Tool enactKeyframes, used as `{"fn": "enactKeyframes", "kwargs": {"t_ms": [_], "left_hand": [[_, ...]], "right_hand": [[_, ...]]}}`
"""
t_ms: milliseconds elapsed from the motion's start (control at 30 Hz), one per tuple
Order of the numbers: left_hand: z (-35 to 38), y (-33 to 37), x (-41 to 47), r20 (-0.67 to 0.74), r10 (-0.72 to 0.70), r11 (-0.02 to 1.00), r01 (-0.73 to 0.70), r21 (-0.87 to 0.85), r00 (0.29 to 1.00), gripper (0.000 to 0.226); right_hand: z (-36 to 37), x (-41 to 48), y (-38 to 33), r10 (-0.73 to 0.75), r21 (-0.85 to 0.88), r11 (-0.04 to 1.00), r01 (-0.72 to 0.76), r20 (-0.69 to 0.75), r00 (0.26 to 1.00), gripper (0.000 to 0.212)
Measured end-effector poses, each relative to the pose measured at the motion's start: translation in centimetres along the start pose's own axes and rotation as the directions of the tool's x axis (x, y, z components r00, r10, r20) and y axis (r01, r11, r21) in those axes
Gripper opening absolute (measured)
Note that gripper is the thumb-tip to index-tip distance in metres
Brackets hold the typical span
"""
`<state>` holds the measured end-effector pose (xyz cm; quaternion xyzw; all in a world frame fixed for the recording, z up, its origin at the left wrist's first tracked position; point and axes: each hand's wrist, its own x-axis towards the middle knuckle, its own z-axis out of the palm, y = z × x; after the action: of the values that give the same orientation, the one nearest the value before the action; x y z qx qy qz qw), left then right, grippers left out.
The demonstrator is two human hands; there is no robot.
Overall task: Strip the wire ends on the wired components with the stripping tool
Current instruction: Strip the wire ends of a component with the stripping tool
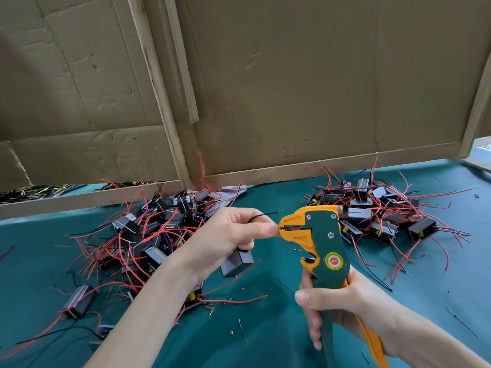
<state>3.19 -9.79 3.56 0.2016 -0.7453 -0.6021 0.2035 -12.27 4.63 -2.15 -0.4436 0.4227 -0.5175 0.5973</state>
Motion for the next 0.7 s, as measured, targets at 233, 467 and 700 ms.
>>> {"fn": "enactKeyframes", "kwargs": {"t_ms": [233, 467, 700], "left_hand": [[0.6, -1.2, 0.6, -0.038, -0.06, 0.962, 0.048, -0.267, 0.997, 0.015], [0.4, -1.1, 0.6, -0.15, 0.133, 0.991, -0.131, 0.023, 0.98, 0.022], [0.3, -0.5, 0.2, -0.052, 0.141, 0.974, -0.129, 0.187, 0.989, 0.022]], "right_hand": [[1.0, 0.7, 1.3, -0.01, 0.056, 0.998, 0.027, -0.276, 0.961, 0.04], [0.3, 0.9, -0.2, -0.077, 0.203, 0.976, 0.085, -0.045, 0.996, 0.019], [0.6, 0.7, -0.1, -0.04, 0.182, 0.982, 0.044, -0.027, 0.999, 0.016]]}}
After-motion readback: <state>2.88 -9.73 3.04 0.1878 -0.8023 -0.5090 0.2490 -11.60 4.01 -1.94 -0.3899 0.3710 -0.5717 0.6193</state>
